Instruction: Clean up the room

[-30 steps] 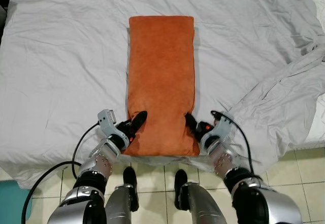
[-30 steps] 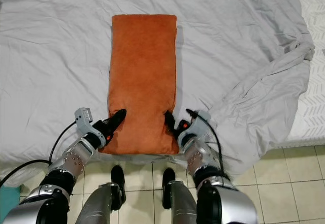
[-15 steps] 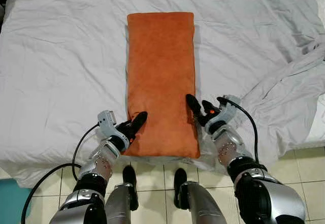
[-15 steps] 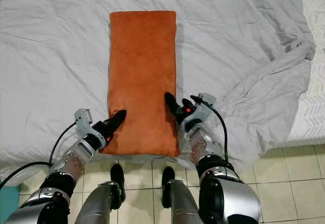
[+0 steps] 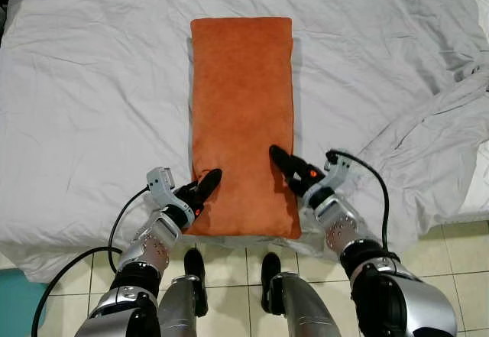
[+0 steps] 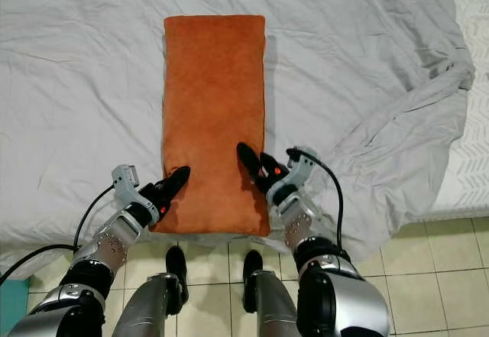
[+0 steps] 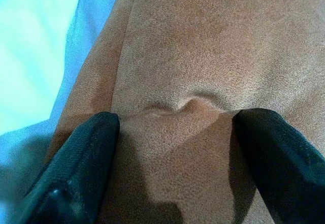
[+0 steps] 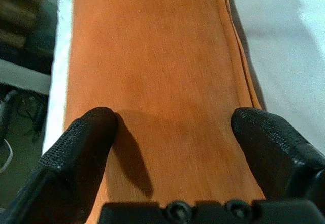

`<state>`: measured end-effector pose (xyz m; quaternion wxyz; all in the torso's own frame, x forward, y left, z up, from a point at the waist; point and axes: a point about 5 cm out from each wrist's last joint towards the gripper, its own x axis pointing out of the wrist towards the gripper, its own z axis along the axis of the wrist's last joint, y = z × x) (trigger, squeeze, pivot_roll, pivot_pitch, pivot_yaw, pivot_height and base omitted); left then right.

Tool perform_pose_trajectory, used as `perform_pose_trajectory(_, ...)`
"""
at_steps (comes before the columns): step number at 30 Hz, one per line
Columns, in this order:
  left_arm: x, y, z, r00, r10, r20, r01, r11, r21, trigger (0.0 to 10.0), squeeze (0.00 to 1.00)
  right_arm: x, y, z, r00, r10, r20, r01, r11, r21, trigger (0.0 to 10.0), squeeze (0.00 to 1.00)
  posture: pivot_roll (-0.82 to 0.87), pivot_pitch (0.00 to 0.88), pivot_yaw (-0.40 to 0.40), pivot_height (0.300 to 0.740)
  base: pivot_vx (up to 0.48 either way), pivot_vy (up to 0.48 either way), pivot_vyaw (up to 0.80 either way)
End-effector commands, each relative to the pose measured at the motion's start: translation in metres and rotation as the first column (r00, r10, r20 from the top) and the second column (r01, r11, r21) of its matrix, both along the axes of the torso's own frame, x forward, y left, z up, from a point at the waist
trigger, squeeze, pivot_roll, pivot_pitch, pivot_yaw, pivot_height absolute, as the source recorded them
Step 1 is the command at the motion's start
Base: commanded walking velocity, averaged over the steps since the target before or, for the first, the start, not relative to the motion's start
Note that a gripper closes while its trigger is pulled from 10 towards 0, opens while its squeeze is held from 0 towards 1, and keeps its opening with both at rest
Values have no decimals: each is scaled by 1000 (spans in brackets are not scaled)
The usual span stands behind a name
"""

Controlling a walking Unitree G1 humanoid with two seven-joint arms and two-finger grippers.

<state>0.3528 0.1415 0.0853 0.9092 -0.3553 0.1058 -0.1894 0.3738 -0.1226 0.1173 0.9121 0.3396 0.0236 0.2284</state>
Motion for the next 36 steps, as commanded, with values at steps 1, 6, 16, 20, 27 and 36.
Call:
perform_pose_trajectory(1,-27,-23,-44,974,-88,-208,88,996,-11,10000,0,-22,4,-43,984,25,-175,-35,998,-52,10000,0,108,651,-65,740,0,0,0)
perform_pose_trajectory(6,-26,-23,-44,974,-90,-208,90,996,-6,10000,0,-35,7,-64,967,40,-252,-63,994,-87,10000,0,116,654,-63,740,0,0,0)
perform_pose_trajectory(16,-27,-26,-43,976,-107,-188,109,994,1,0,0,-47,38,-77,946,84,-314,-107,993,-57,0,0,108,628,-66,740,0,0,0)
perform_pose_trajectory(20,-29,-29,-46,975,-114,-193,117,993,4,0,0,-51,46,-82,937,84,-339,-105,994,-43,0,0,108,628,-66,740,0,0,0)
perform_pose_trajectory(27,-32,-27,-50,974,-95,-207,99,995,5,0,0,-62,38,-97,920,41,-391,-86,991,-100,0,0,105,629,-65,740,0,0,0)
perform_pose_trajectory(36,-33,-25,-52,975,-77,-210,85,996,30,0,0,-73,11,-113,911,-37,-411,-64,971,-230,0,0,90,617,-72,740,0,0,0)
